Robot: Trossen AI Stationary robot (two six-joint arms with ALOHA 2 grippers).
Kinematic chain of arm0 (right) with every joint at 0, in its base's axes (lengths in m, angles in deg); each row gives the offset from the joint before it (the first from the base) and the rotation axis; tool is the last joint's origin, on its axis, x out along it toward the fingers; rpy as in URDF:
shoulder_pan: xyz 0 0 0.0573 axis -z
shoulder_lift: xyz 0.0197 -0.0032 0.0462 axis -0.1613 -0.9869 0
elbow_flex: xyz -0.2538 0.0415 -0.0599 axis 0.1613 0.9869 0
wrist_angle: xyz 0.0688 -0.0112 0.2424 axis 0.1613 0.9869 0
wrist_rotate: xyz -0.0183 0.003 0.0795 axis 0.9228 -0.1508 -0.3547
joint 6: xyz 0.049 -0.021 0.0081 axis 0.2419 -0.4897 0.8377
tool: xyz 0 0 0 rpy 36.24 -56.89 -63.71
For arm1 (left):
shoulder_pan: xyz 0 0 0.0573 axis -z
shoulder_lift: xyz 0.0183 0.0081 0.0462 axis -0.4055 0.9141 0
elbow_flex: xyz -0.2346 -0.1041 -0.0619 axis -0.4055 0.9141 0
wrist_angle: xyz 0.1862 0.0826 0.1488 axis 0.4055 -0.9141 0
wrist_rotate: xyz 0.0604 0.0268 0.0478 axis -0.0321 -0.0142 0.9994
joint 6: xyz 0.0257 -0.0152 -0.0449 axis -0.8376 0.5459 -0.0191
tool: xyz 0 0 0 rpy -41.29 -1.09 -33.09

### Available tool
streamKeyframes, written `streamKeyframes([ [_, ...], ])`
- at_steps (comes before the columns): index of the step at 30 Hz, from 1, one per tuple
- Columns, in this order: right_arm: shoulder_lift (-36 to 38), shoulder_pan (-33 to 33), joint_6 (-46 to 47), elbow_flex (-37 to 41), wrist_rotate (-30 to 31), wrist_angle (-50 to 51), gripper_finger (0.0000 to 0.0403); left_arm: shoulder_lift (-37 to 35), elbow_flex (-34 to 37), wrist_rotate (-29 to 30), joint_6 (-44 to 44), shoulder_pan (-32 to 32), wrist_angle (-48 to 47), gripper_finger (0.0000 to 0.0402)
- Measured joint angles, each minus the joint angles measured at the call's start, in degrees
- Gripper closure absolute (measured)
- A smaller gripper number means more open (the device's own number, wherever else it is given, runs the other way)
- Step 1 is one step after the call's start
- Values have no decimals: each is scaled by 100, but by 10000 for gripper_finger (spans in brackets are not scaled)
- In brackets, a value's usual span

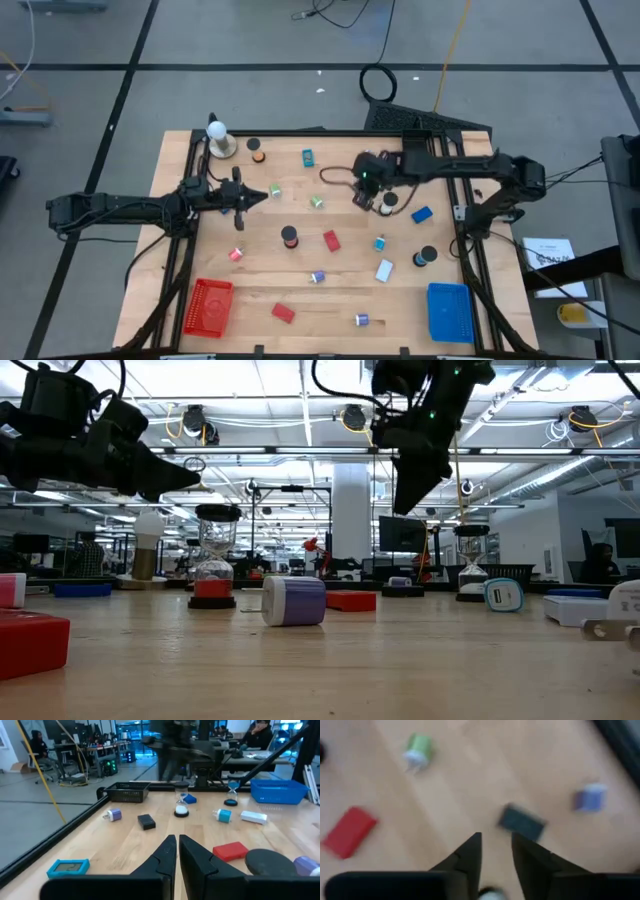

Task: Pick & Place Office items
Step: Put the black digital clock into the blue bin

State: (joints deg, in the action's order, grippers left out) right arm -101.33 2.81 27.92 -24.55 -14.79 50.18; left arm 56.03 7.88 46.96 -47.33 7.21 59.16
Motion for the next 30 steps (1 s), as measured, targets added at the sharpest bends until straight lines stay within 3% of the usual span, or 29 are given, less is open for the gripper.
streamKeyframes([
  [5, -566, 499, -935, -85, -302, 31, 231, 0, 0, 0, -223, 7, -1, 376],
  [9, -1442, 643, -1566, -805, -148, 690, 195, 3, 0, -7, -217, 2, -25, 376],
  [14, -2102, 518, -3044, -1488, 142, 1373, 163, 65, 0, -39, -172, 9, -213, 376],
  [19, -2138, 468, -3902, -1487, -116, 1387, 145, 175, 2, -41, -148, 9, -332, 376],
  [30, -2178, 600, -4413, -1154, -244, 670, 143, 304, 2, -39, -124, 124, -320, 376],
])
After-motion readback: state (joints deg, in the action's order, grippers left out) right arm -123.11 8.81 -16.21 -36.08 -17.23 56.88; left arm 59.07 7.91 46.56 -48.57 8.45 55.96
